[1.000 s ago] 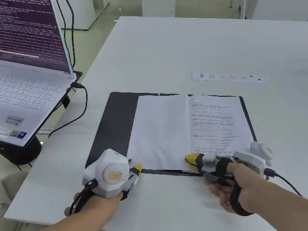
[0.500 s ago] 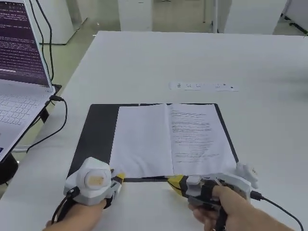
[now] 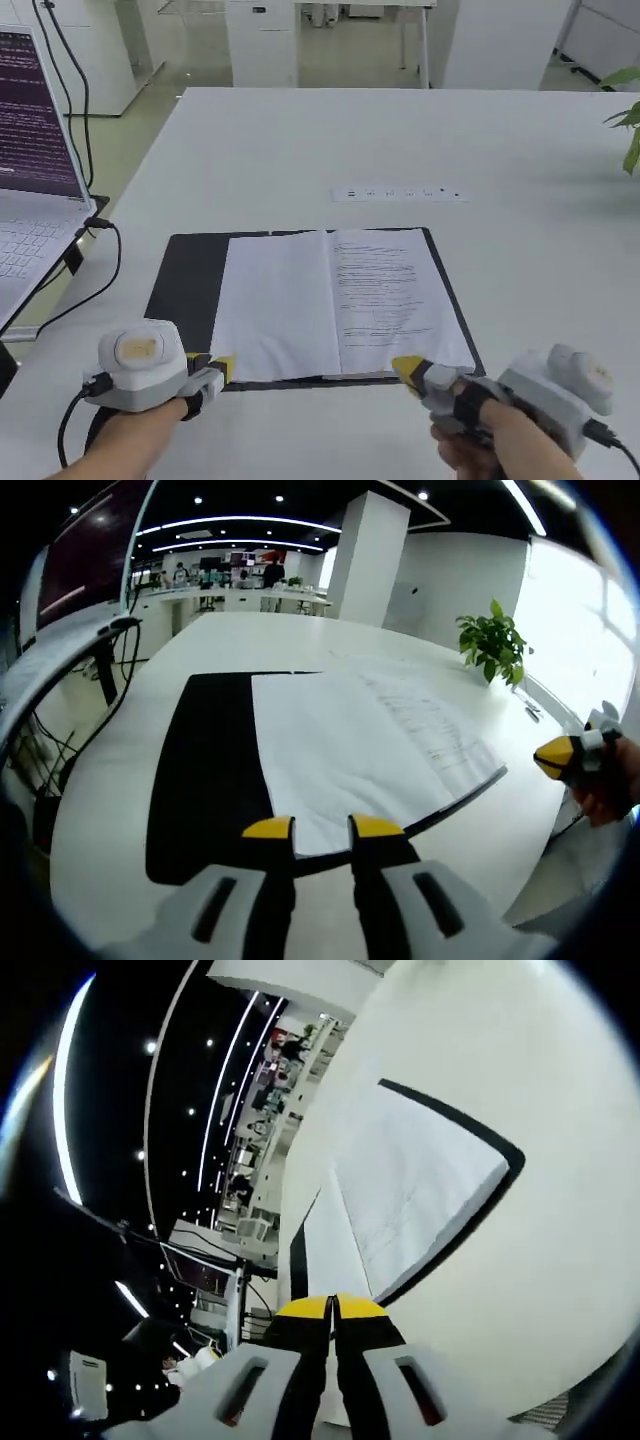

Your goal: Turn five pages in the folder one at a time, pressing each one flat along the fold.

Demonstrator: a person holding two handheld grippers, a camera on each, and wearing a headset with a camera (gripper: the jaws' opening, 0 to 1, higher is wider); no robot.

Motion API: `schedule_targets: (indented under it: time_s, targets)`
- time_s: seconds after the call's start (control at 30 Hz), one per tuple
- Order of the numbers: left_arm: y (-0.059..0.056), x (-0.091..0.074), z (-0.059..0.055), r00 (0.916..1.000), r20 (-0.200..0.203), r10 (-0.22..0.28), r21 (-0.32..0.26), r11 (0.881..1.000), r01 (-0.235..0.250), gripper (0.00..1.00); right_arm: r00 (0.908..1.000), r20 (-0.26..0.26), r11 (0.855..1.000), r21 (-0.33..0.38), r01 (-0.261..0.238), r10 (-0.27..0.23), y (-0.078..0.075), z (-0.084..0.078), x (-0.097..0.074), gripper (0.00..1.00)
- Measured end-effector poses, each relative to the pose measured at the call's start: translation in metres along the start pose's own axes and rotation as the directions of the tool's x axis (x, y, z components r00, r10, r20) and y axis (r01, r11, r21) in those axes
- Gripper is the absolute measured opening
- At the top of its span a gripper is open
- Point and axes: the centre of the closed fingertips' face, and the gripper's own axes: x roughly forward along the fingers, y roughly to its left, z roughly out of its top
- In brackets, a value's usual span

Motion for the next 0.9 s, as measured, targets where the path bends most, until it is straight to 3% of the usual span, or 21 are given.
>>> schedule_targets:
  time_s: [0.1,0.17,0.2,0.37,0.53,0.57,0.63,0.73,0.83,0.9]
  targets:
    - [-0.007,-0.015,0.013,0.9988,0.045,-0.022,0.012,1.000,0.021,0.26,0.9986,0.052,0.994,-0.104,0.019,-0.014,0.007,0.014,-0.011,0.09]
    - [-0.010,-0.026,0.019,0.9977,0.061,-0.029,0.005,1.000,0.029,0.30,0.9982,0.056,0.974,-0.224,0.034,-0.022,0.010,0.018,-0.018,0.17]
    - [-0.011,-0.030,0.021,0.9969,0.072,-0.031,0.006,1.000,0.031,0.34,0.9976,0.063,0.957,-0.288,0.048,-0.031,0.007,0.023,-0.022,0.21]
    - [-0.011,-0.054,0.022,0.9957,0.091,-0.017,0.001,1.000,0.017,0.53,0.9937,0.095,0.900,-0.426,0.095,-0.060,-0.003,0.032,-0.036,0.50]
    - [-0.004,-0.069,0.020,0.9909,0.131,0.033,0.023,0.999,-0.036,0.81,0.9846,0.154,0.876,-0.459,0.145,-0.083,-0.023,0.047,-0.047,0.71]
    - [-0.003,-0.072,0.019,0.9897,0.137,0.043,0.033,0.998,-0.048,0.85,0.9795,0.181,0.862,-0.479,0.166,-0.088,-0.028,0.054,-0.050,0.74]
    - [0.000,-0.076,0.017,0.9884,0.142,0.053,0.027,0.998,-0.057,0.93,0.9755,0.195,0.848,-0.496,0.188,-0.102,-0.035,0.059,-0.054,0.82]
    - [0.001,-0.080,0.011,0.9876,0.143,0.063,-0.006,0.998,-0.063,0.99,0.9730,0.204,0.842,-0.502,0.198,-0.107,-0.043,0.066,-0.057,0.91]
    - [0.001,-0.083,0.003,0.9896,0.126,0.069,0.001,0.998,-0.070,0.99,0.9730,0.195,0.855,-0.477,0.203,-0.123,-0.046,0.070,-0.056,0.99]
    - [0.000,-0.085,0.002,0.9897,0.127,0.065,0.005,0.998,-0.067,0.99,0.9724,0.203,0.848,-0.490,0.203,-0.116,-0.044,0.072,-0.057,1.00]
